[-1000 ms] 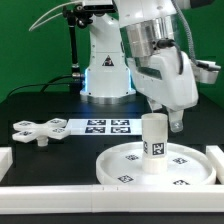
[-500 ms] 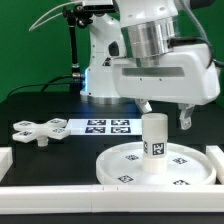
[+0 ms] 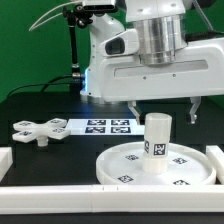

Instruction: Assemble round table

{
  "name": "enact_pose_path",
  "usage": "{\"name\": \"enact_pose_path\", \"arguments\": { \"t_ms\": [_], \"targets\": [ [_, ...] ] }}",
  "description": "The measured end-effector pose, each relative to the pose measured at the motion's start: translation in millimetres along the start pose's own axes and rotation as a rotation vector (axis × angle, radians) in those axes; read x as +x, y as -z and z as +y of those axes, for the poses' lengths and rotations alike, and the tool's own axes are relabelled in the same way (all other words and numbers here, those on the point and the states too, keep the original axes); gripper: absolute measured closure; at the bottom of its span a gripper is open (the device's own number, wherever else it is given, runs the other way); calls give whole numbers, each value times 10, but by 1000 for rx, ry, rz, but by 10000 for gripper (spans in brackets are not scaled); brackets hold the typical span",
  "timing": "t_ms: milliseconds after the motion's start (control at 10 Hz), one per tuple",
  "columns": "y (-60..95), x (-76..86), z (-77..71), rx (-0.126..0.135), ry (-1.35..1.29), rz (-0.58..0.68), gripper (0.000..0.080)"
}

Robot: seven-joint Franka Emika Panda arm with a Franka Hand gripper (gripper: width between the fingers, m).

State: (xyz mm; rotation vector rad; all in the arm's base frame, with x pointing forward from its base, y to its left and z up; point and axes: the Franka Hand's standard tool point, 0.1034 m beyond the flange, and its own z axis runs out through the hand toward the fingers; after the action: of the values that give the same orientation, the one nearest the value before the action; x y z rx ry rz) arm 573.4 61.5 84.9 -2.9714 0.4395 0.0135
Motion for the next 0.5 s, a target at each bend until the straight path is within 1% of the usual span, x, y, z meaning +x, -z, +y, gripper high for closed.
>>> {"name": "enact_pose_path", "arguments": {
  "t_ms": [200,300,400,500],
  "targets": [
    [0,3,10,0,180,0,150],
    [0,10,25,-14,328,1,150],
    [-14,7,27,-34,468,0,150],
    [-8,16,15,-47,595,4,150]
  ]
}}
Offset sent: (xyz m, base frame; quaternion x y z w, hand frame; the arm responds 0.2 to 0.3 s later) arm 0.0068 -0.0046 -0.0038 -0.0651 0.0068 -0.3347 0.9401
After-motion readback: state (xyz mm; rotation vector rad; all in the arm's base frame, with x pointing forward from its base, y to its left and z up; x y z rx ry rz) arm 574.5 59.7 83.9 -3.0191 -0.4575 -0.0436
